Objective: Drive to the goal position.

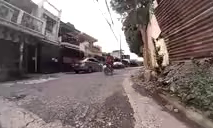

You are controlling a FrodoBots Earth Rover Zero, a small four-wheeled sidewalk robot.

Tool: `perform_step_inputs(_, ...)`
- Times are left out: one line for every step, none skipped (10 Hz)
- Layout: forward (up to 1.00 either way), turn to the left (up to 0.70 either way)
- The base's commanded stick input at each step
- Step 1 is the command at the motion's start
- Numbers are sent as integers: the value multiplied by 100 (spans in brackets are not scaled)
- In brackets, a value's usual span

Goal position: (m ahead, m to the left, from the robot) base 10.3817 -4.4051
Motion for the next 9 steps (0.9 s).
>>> perform_step_inputs(70, 1)
perform_step_inputs(70, 1)
perform_step_inputs(70, 1)
perform_step_inputs(70, 1)
perform_step_inputs(70, 1)
perform_step_inputs(70, 1)
perform_step_inputs(70, 1)
perform_step_inputs(70, 1)
perform_step_inputs(70, 1)
